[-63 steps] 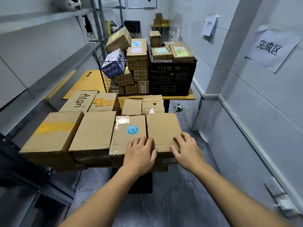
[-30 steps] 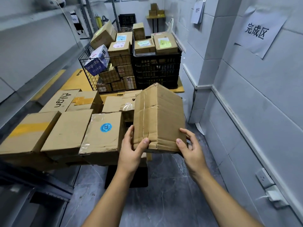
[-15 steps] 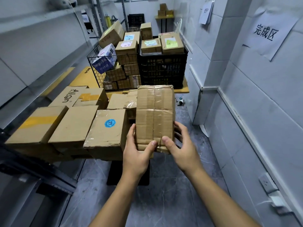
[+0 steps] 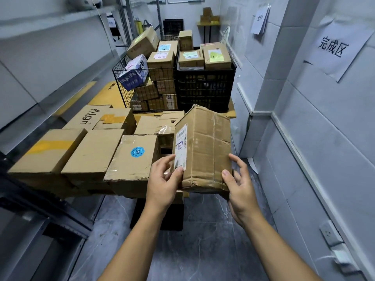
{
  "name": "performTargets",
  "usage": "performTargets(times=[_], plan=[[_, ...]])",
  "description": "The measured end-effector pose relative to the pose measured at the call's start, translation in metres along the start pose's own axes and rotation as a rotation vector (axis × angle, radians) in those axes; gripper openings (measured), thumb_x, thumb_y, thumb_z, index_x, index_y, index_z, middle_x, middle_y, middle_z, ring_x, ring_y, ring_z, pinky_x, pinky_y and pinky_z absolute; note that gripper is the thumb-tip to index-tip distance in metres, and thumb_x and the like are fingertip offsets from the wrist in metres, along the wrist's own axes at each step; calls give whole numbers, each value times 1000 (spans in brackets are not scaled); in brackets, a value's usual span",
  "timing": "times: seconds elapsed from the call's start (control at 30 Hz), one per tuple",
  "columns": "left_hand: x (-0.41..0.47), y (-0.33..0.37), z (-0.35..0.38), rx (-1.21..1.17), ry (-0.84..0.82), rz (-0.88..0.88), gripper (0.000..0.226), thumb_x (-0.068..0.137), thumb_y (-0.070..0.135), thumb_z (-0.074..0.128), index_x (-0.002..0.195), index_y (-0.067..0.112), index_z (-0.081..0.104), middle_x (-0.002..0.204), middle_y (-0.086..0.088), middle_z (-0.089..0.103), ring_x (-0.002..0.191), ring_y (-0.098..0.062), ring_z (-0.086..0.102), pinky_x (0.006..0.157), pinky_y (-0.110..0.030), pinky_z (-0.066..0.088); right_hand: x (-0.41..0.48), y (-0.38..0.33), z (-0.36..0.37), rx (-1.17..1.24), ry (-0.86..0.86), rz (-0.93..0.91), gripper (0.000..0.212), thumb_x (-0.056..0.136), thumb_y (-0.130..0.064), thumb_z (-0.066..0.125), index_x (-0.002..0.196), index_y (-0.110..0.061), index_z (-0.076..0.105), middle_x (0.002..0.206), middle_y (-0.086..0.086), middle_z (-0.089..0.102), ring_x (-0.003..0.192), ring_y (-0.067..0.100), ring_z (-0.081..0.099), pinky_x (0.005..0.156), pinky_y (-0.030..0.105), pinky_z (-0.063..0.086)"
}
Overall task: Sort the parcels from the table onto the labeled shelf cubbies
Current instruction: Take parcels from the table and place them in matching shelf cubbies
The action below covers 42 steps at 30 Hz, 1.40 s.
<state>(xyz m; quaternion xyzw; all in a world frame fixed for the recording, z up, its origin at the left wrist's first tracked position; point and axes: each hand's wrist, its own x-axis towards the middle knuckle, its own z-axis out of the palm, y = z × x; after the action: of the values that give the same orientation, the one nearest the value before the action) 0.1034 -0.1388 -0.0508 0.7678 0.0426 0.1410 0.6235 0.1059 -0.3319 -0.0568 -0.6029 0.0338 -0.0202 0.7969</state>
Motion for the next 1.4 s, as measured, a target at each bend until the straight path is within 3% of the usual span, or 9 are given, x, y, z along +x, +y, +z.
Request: performTargets(times=[0.23,0.4,0.53,0.63,0.73,0.87,1.07,1.23,1.4], plan=[[-9,-6,1,-201,-75,-116,62,72,51,72,129,46,48,131,10,58,122,-9,56,104,-44,47,4,-4,-8,96,-51,60,46,105,-2,40,122,-36,66,116,5,71,106,27,62,100,53,47],[-11,-11,-7,-117,6,6,58,71,43,71,125,55,50,129,23,57,126,-7,51,106,-46,44,10,-6,-20,-356,-25,-82,45,102,-11,53,117,-52,65,127,-9,59,112,5,60,105,50,48],[-14,-8,-8,24,55,102,61,73,47,71,127,57,46,131,27,54,126,-5,51,105,-42,44,13,-14,-19,-433,-59,-145,26,97,-40,60,117,-55,59,124,-11,58,111,1,59,102,47,50],[-16,-3,-8,149,117,168,62,74,50,69,130,57,42,132,28,50,125,-4,50,104,-37,45,12,-17,-15,-353,-207,-120,47,80,-63,61,125,-62,51,124,-20,63,118,4,60,103,43,50],[-20,5,-9,269,169,260,64,77,49,66,134,51,40,130,28,49,124,-2,48,102,-27,43,11,-13,-7,-376,-283,-137,61,78,-56,69,131,-63,41,132,-31,57,125,-3,55,109,39,47],[-30,11,-16,341,188,267,68,80,43,67,138,51,34,133,8,50,127,-6,45,104,-34,43,10,-9,7,-349,-286,-126,62,78,-42,71,123,-74,42,127,-30,60,122,2,59,106,45,49],[-49,22,-41,420,273,268,68,80,47,62,142,45,33,141,4,44,130,-1,40,101,-6,31,5,-11,46,-269,-288,-159,64,70,-49,78,116,-74,42,121,-19,66,118,4,62,102,39,52],[-70,33,-81,464,371,262,65,83,44,62,142,43,34,145,2,41,135,-4,38,107,-19,37,-9,-11,87,-223,-374,-216,65,84,-17,80,124,-55,46,123,-11,64,117,0,61,95,20,52],[-109,44,-134,486,452,228,65,85,44,61,144,38,36,147,8,40,136,-7,39,108,-29,40,-37,-10,136,-156,-528,-225,65,87,-13,77,129,-51,44,125,-12,64,117,-3,60,91,14,51]])
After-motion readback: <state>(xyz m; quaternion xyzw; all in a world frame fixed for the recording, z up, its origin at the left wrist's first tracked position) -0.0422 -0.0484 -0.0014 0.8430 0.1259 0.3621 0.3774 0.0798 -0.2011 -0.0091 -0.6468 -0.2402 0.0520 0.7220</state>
